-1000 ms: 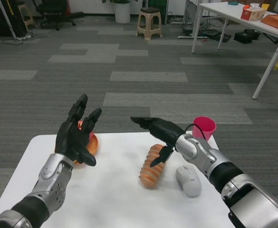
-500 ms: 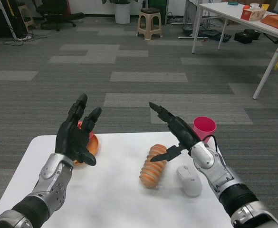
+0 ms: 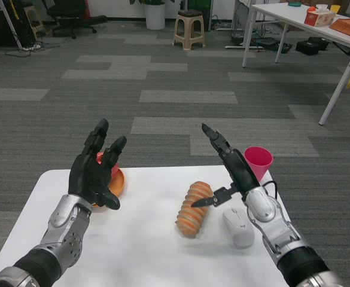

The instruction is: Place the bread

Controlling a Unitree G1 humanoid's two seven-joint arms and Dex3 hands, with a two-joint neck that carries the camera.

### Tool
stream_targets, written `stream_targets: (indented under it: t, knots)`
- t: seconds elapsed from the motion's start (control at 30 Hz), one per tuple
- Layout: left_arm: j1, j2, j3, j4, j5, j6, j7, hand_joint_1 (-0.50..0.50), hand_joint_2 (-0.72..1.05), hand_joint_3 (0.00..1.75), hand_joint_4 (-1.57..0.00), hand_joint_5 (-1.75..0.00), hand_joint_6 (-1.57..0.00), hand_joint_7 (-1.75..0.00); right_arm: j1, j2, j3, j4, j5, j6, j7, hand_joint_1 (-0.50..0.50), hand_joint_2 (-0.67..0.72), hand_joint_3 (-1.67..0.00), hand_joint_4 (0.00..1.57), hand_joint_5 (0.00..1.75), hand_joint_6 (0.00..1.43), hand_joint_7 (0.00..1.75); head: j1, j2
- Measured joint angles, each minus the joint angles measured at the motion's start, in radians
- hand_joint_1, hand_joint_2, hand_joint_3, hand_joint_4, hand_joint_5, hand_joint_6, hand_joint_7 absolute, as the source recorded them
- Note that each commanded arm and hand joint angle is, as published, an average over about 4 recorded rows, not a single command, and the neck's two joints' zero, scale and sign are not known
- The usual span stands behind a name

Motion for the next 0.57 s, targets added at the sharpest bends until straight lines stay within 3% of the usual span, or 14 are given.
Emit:
stream_targets:
  t: [0.1,0.2,0.57]
  knots:
    - [0.0,0.0,0.003,-0.001,0.0,0.0,0.0,0.5,-0.46,0.09,0.0,-0.51,0.0,0.0,0.018,-0.002,-0.003,-0.009,0.0,0.002,-0.002,-0.42,0.49,0.0,0.0,0.0,0.0,0.0,0.0,-0.002]
    - [0.0,0.0,0.005,-0.001,0.001,0.0,0.0,0.5,-0.46,0.09,0.0,-0.51,0.0,0.0,0.025,-0.003,-0.006,-0.011,0.0,0.002,-0.002,-0.44,0.6,0.0,0.0,0.0,0.0,0.0,0.0,-0.004]
    - [0.0,0.0,0.007,-0.001,0.001,0.0,0.0,0.5,-0.46,0.09,0.0,-0.51,0.0,0.0,0.026,-0.004,-0.007,-0.012,0.0,0.002,-0.01,-0.46,0.66,0.0,0.0,0.0,0.0,0.0,0.0,-0.004]
